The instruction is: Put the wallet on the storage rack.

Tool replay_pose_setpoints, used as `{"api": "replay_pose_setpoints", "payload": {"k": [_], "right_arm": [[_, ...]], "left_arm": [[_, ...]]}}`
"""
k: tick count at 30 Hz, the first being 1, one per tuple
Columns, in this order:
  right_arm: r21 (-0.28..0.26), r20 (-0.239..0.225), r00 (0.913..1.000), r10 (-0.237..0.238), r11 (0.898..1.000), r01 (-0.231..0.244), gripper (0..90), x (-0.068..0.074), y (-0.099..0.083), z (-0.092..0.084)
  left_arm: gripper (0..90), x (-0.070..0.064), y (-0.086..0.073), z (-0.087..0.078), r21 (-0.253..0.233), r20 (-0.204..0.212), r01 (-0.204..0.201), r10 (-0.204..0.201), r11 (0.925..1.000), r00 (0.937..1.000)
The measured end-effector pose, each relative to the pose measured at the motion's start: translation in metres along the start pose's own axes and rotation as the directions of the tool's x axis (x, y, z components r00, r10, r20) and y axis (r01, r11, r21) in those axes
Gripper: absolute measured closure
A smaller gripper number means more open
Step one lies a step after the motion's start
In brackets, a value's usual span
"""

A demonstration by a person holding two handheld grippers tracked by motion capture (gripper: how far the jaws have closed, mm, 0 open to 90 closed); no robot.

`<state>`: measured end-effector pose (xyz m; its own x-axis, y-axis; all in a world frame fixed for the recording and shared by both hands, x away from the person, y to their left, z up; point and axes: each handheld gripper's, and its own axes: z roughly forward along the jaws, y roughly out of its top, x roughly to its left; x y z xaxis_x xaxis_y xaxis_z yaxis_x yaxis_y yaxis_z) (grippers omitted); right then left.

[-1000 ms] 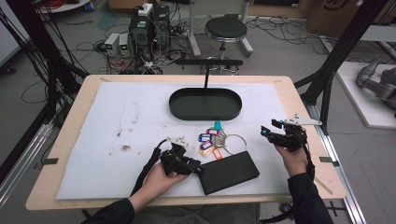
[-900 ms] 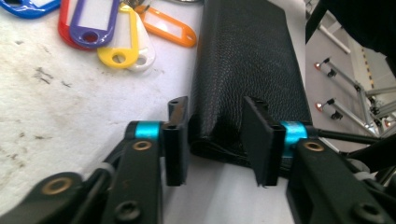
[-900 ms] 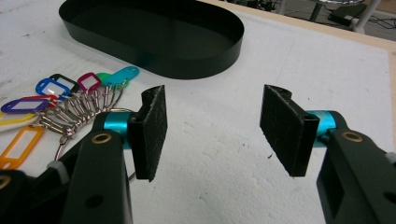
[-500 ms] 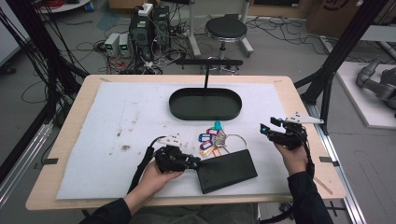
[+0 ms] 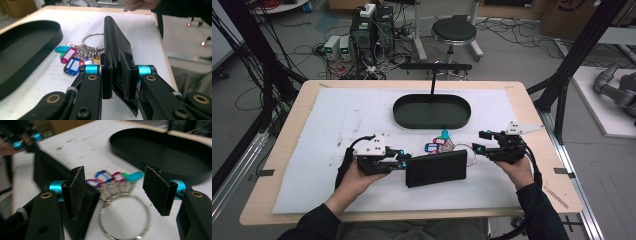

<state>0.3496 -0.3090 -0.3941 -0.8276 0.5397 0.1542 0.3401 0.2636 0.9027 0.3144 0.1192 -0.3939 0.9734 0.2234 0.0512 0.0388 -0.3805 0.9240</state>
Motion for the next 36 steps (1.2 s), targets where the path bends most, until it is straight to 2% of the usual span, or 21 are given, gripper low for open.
{"api": "replay_pose_setpoints", "payload": {"k": [4,5,6,7,9,11,13,15,16,17,18,19,20,21,22,23,24,27,28,31,36], "right_arm": [[0.085,-0.104,0.9942,-0.027,0.996,0.035,32.7,0.008,-0.001,0.021],[0.085,-0.104,0.9942,-0.027,0.996,0.035,32.7,0.008,-0.001,0.021],[0.127,-0.152,0.9880,-0.028,0.991,0.047,32.1,0.012,-0.003,0.032],[0.127,-0.152,0.9880,-0.028,0.991,0.047,32.1,0.012,-0.003,0.032],[0.182,-0.213,0.9768,-0.022,0.981,0.062,34.4,0.015,-0.006,0.044],[0.199,-0.231,0.9727,-0.024,0.977,0.071,38.8,0.016,-0.006,0.046],[0.216,-0.236,0.9704,-0.049,0.971,0.101,51.6,0.019,-0.008,0.050],[0.205,-0.254,0.9655,-0.059,0.972,0.113,58.1,0.017,-0.007,0.047],[0.200,-0.262,0.9631,-0.060,0.973,0.115,60.7,0.017,-0.007,0.046],[0.192,-0.269,0.9602,-0.074,0.973,0.129,63.4,0.017,-0.007,0.046],[0.185,-0.277,0.9569,-0.087,0.972,0.142,65.8,0.017,-0.006,0.045],[0.179,-0.280,0.9553,-0.096,0.972,0.150,68.1,0.018,-0.006,0.043],[0.171,-0.290,0.9516,-0.103,0.973,0.157,69.5,0.018,-0.005,0.042],[0.171,-0.290,0.9516,-0.103,0.973,0.157,69.5,0.018,-0.005,0.042],[0.157,-0.302,0.9457,-0.120,0.972,0.173,71.1,0.020,-0.005,0.040],[0.157,-0.304,0.9446,-0.123,0.971,0.178,71.3,0.021,-0.005,0.040],[0.157,-0.305,0.9434,-0.130,0.970,0.184,71.7,0.021,-0.005,0.039],[0.152,-0.310,0.9402,-0.142,0.969,0.196,71.8,0.022,-0.005,0.038],[0.152,-0.309,0.9399,-0.145,0.968,0.200,71.8,0.022,-0.005,0.038],[0.152,-0.307,0.9408,-0.143,0.969,0.197,71.7,0.023,-0.005,0.038],[0.160,-0.301,0.9440,-0.135,0.969,0.189,70.7,0.023,-0.005,0.038]], "left_arm": [[79.9,0.000,-0.001,-0.002,-0.002,0.019,-0.014,0.014,0.9999,0.9997],[79.9,0.000,-0.002,-0.002,-0.002,0.021,-0.014,0.014,0.9999,0.9997],[79.9,0.000,-0.002,-0.003,-0.002,0.028,-0.021,0.021,0.9998,0.9994],[79.9,0.000,-0.002,-0.003,-0.002,0.028,-0.021,0.021,0.9998,0.9994],[79.8,0.000,-0.003,-0.003,-0.006,0.033,-0.012,0.012,0.9999,0.9994],[79.5,0.000,-0.003,-0.003,0.000,0.031,-0.011,0.011,0.9999,0.9995],[78.4,0.002,-0.007,-0.004,0.005,0.031,0.009,-0.010,0.9999,0.9995],[75.5,0.003,-0.009,-0.004,-0.003,0.026,0.026,-0.026,0.9997,0.9993],[73.4,0.006,-0.012,-0.004,-0.014,0.024,0.073,-0.073,0.9972,0.9971],[70.6,0.006,-0.012,-0.004,-0.014,0.024,0.073,-0.073,0.9972,0.9971],[66.1,0.011,-0.014,-0.005,-0.026,0.024,0.127,-0.126,0.9916,0.9917],[58.6,0.011,-0.014,-0.005,-0.026,0.024,0.127,-0.126,0.9916,0.9917],[53.0,0.015,-0.016,-0.005,-0.026,0.023,0.191,-0.190,0.9813,0.9815],[47.3,0.015,-0.016,-0.005,-0.026,0.023,0.191,-0.190,0.9813,0.9815],[41.0,0.019,-0.020,-0.004,-0.010,0.047,0.252,-0.251,0.9677,0.9668],[39.0,0.019,-0.020,-0.004,-0.010,0.047,0.252,-0.251,0.9677,0.9668],[38.9,0.021,-0.024,0.000,0.019,0.060,0.282,-0.283,0.9591,0.9572],[38.4,0.021,-0.027,0.004,0.057,0.065,0.282,-0.286,0.9576,0.9562],[38.5,0.019,-0.029,0.010,0.080,0.085,0.286,-0.293,0.9548,0.9524],[41.1,0.017,-0.029,0.016,0.103,0.093,0.270,-0.280,0.9573,0.9556],[64.2,0.013,-0.031,0.023,0.110,0.108,0.252,-0.263,0.9615,0.9586]]}}
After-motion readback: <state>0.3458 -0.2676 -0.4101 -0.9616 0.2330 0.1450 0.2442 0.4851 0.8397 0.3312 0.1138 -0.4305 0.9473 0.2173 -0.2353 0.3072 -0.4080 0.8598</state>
